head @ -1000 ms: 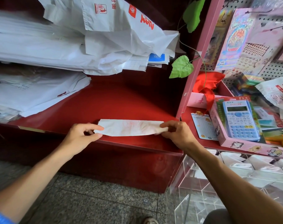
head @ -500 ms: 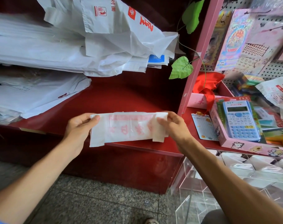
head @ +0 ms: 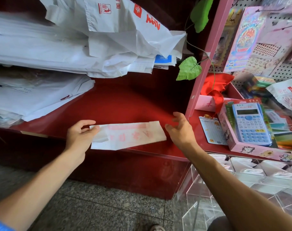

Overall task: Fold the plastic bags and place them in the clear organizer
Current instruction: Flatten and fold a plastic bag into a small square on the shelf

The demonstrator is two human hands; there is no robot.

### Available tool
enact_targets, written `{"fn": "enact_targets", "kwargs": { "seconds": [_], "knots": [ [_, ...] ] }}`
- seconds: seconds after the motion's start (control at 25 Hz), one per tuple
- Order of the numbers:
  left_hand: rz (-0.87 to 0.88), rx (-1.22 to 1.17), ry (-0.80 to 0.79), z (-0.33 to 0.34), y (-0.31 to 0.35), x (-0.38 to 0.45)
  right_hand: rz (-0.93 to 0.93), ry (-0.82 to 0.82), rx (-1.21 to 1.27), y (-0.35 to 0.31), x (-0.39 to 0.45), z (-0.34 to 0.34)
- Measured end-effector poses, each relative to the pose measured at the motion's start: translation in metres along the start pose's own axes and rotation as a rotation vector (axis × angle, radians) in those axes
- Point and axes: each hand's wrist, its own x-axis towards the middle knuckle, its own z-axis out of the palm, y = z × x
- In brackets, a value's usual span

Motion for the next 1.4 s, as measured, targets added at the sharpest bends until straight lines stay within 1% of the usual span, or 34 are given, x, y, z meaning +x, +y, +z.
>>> {"fn": "enact_targets", "kwargs": {
  "seconds": [0.08, 0.12, 0.2, 0.24, 0.28, 0.32, 0.36, 0.4, 0.44, 0.48, 0.52, 0.56, 0.6, 0.64, 0.72, 0.76, 0.92, 1.0, 1.08, 1.16, 1.24, 1.32, 1.4],
  "knots": [
    [-0.087, -0.030, 0.042, 0.007, 0.000, -0.002, -0.115, 0.011, -0.093, -0.003, -0.004, 0.001],
    [-0.141, -0.067, 0.018, 0.011, 0.002, -0.006, -0.168, -0.010, -0.125, -0.006, -0.007, 0.003],
    [-0.228, -0.128, -0.109, 0.019, 0.007, -0.017, -0.276, -0.065, -0.162, -0.011, -0.015, 0.007],
    [-0.252, -0.120, -0.190, 0.023, 0.010, -0.024, -0.324, -0.103, -0.165, -0.015, -0.020, 0.009],
    [-0.250, -0.062, -0.270, 0.026, 0.013, -0.031, -0.358, -0.156, -0.163, -0.020, -0.024, 0.010],
    [-0.212, 0.042, -0.335, 0.029, 0.014, -0.037, -0.374, -0.221, -0.163, -0.023, -0.028, 0.012],
    [-0.133, 0.171, -0.364, 0.032, 0.014, -0.040, -0.378, -0.288, -0.171, -0.026, -0.031, 0.014],
    [-0.025, 0.298, -0.356, 0.033, 0.014, -0.042, -0.378, -0.346, -0.200, -0.026, -0.033, 0.018],
    [0.127, 0.429, -0.325, 0.032, 0.013, -0.041, -0.387, -0.390, -0.249, -0.026, -0.034, 0.022],
    [0.328, 0.566, -0.304, 0.030, 0.013, -0.039, -0.406, -0.421, -0.307, -0.023, -0.035, 0.025],
    [0.538, 0.693, -0.336, 0.027, 0.011, -0.037, -0.428, -0.441, -0.359, -0.020, -0.034, 0.027],
    [0.699, 0.786, -0.418, 0.024, 0.008, -0.034, -0.441, -0.456, -0.393, -0.017, -0.032, 0.029],
    [0.782, 0.849, -0.513, 0.021, 0.003, -0.032, -0.449, -0.467, -0.408, -0.014, -0.030, 0.029],
    [0.804, 0.892, -0.598, 0.020, 0.000, -0.032, -0.457, -0.470, -0.411, -0.012, -0.028, 0.029],
    [0.797, 0.914, -0.706, 0.017, -0.006, -0.032, -0.490, -0.445, -0.404, -0.007, -0.025, 0.029],
    [0.803, 0.883, -0.723, 0.018, -0.009, -0.030, -0.506, -0.429, -0.411, -0.006, -0.025, 0.029],
    [0.776, 0.752, -0.666, 0.020, -0.013, -0.023, -0.511, -0.382, -0.596, -0.011, -0.031, 0.026],
    [0.747, 0.728, -0.648, 0.019, -0.013, -0.022, -0.530, -0.372, -0.603, -0.017, -0.034, 0.024],
    [0.749, 0.724, -0.658, 0.018, -0.012, -0.022, -0.551, -0.383, -0.625, -0.019, -0.035, 0.024],
    [0.785, 0.696, -0.660, 0.020, -0.014, -0.022, -0.507, -0.404, -0.664, -0.016, -0.033, 0.023],
    [0.776, 0.681, -0.626, 0.023, -0.015, -0.023, -0.469, -0.454, -0.668, -0.015, -0.031, 0.021],
    [0.740, 0.687, -0.602, 0.028, -0.014, -0.028, -0.506, -0.535, -0.651, -0.017, -0.032, 0.020],
    [0.720, 0.708, -0.619, 0.033, -0.014, -0.032, -0.596, -0.572, -0.660, -0.017, -0.033, 0.021]
  ]
}}
